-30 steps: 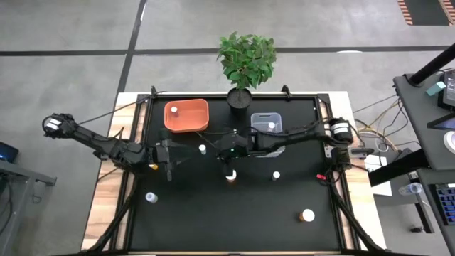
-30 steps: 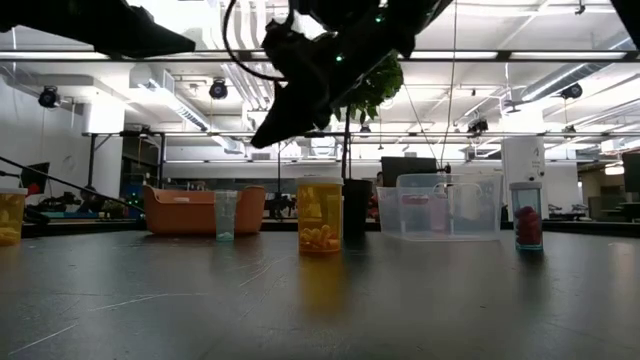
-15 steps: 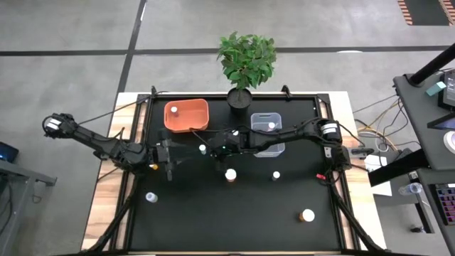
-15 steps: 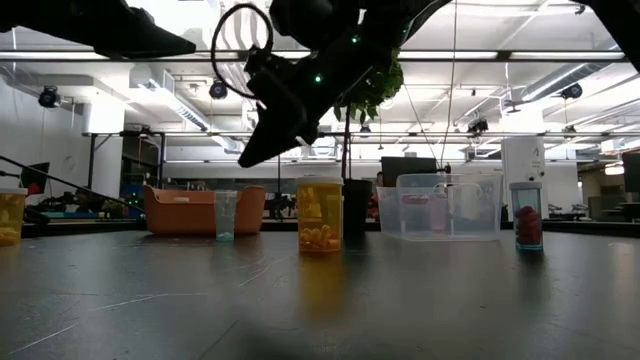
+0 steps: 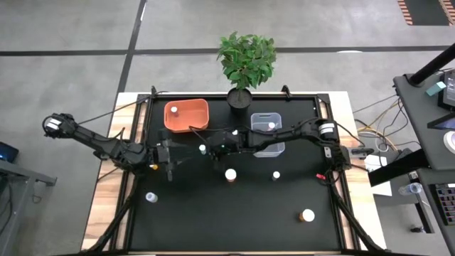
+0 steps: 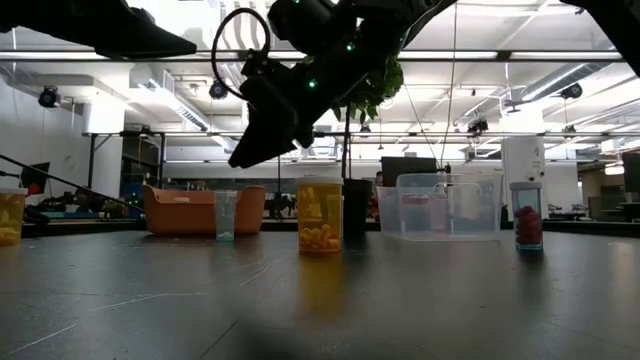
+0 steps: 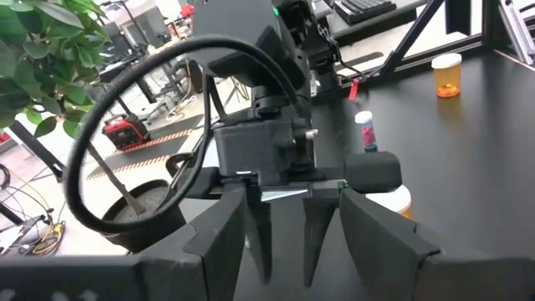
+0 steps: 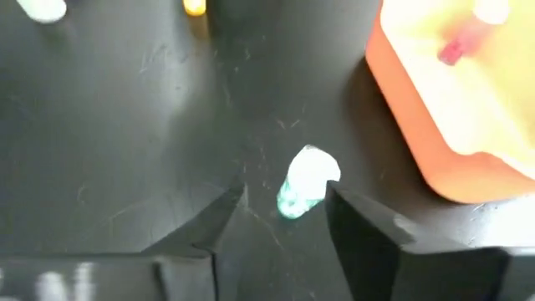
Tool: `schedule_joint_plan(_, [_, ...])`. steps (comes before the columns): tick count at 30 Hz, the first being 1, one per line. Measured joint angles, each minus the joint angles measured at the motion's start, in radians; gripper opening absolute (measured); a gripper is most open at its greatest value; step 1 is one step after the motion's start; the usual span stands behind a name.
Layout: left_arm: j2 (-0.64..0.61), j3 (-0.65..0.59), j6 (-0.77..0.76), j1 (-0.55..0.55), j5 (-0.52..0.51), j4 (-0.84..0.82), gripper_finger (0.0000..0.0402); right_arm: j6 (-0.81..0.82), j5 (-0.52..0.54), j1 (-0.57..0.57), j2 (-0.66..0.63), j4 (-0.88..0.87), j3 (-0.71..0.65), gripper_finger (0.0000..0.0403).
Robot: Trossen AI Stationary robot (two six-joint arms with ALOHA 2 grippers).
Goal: Pick and place medicine bottles into bin by pill shape (circle, oval)
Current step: Put the blue capsule pill bottle into the transparent bin
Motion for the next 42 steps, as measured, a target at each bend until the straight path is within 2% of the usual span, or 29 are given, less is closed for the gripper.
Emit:
schedule_joint_plan(6, [0.001, 0.000, 0.000, 0.000, -0.002, 0.002, 0.0178, 0.009, 0.000, 0.000, 0.021, 0.095, -0.002, 0.0216])
schedule_joint_plan(12, [0.002, 0.001, 0.001, 0.000, -0.002, 0.003, 0.0178, 0.017, 0.009, -0.003, 0.093, 0.187, -0.003, 0.0237])
schedule_joint_plan(16, [0.002, 0.001, 0.002, 0.000, -0.003, 0.003, 0.0178, 0.027, 0.053, -0.005, 0.119, 0.196, 0.001, 0.0239])
schedule_joint_plan(42, [0.003, 0.001, 0.002, 0.001, -0.003, 0.003, 0.0178, 0.000, 0.052, -0.009, 0.104, 0.191, 0.003, 0.0232])
